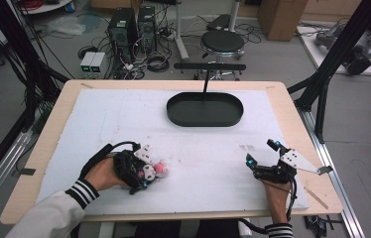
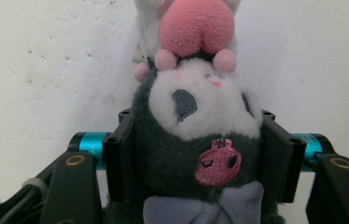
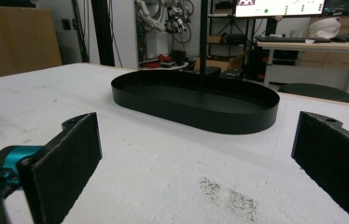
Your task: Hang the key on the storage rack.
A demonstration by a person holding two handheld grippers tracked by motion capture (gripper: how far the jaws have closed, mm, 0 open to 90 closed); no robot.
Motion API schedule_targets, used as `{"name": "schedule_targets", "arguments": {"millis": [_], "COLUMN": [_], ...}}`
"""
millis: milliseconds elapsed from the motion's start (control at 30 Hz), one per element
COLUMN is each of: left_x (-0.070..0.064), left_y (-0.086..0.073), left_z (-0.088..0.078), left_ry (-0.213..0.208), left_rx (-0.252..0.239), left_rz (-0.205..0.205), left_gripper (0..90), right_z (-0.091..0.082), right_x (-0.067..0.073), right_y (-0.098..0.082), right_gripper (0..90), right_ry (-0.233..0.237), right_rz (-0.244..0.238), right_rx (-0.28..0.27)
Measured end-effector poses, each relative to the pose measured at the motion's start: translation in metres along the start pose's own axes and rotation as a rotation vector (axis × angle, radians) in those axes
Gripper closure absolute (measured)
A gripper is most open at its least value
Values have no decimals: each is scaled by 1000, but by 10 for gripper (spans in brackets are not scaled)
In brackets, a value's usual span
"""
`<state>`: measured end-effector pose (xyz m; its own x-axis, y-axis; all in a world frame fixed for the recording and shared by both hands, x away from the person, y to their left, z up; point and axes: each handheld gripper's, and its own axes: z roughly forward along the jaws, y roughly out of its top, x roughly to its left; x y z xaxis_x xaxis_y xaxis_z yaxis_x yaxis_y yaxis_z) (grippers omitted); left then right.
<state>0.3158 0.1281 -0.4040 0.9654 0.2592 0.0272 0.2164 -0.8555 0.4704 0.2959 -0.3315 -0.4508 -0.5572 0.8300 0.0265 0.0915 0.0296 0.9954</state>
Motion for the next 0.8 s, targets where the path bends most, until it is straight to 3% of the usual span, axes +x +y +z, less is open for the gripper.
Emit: {"name": "schedule_targets", "arguments": {"millis": [233,400,567,700,800], "left_x": [1,2,7,11,17], "left_y": [-1,0,1,3,5], "left_z": [-1,-2,-6,-12,-17], "left_ry": [-5,13,9,4,-15], "left_rx": [-13,-34,-79,-133,-176], "left_rz": [-4,-4,-20,-19,-29], "left_gripper": [446,449,451,451,451], "right_z": [0,1,1,2,3], "right_x": [0,1,2,5,4], "right_y": [0,0,0,1,5], "right_gripper": [5,5,5,5,5], "right_ry": [-2,-5,-6,-5,4], "right_rz": [-4,-11,-14,-54,-41], "right_rx": [2,4,10,18,16]}}
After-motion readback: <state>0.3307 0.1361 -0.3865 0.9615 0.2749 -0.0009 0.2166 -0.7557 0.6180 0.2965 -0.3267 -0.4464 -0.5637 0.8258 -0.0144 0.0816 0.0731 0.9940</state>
